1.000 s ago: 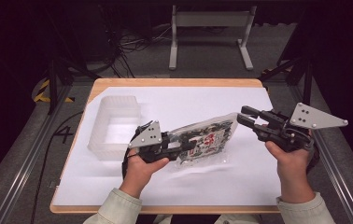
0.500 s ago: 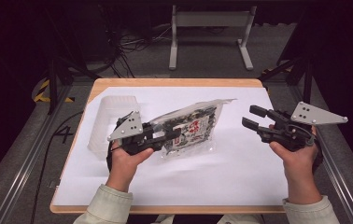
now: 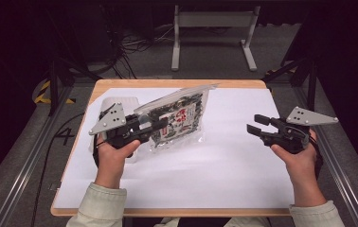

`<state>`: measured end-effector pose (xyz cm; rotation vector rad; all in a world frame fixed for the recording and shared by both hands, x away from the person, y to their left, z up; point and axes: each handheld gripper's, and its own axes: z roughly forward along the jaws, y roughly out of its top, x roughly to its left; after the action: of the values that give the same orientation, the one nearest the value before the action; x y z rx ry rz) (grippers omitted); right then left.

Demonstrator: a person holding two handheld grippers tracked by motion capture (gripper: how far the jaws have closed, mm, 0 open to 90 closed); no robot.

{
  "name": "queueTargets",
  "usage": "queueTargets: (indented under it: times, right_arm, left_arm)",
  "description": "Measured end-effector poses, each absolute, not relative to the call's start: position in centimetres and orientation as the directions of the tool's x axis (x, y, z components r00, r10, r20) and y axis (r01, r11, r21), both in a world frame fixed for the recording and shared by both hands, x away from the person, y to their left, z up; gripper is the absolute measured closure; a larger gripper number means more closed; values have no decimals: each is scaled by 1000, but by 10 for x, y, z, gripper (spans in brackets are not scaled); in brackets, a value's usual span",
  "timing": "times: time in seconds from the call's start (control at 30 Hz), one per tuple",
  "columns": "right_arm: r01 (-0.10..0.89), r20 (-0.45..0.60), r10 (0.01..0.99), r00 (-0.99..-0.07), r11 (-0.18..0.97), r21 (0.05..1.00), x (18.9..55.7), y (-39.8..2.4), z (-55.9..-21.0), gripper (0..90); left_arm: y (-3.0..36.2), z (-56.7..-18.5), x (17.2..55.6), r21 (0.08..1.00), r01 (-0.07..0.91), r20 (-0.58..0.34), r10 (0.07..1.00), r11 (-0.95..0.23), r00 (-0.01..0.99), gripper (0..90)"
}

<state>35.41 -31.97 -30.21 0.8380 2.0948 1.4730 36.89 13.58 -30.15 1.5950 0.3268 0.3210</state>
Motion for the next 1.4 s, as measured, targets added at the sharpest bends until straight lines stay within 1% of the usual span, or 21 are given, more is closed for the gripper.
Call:
queueTargets:
  times: [0.23, 0.4, 0.53, 0.8, 0.97, 1.4]
  right_arm:
    - [267, 14, 705, -709, 250, 931, 362, -329, -319, 508]
    - [293, 23, 712, -702, 258, 921, 369, -335, -337, 507]
    - [311, 35, 719, -694, 257, 915, 372, -338, -344, 510]
    - [312, 36, 716, -697, 257, 915, 374, -340, -348, 515]
    - [310, 37, 717, -696, 254, 916, 374, -340, -348, 517]
    - [310, 41, 713, -700, 251, 917, 374, -339, -349, 519]
  left_arm:
    - [147, -297, 371, 999, 4, 11, 433, -35, 901, 727]
    - [153, -293, 372, 1000, -6, 18, 451, -28, 892, 727]
    - [158, -291, 373, 1000, -10, 20, 470, -24, 883, 727]
    - [178, -290, 375, 1000, -28, 27, 533, -5, 846, 727]
    - [190, -288, 375, 998, -56, 50, 572, -8, 819, 727]
    - [218, -294, 385, 997, -73, 51, 645, 6, 762, 727]
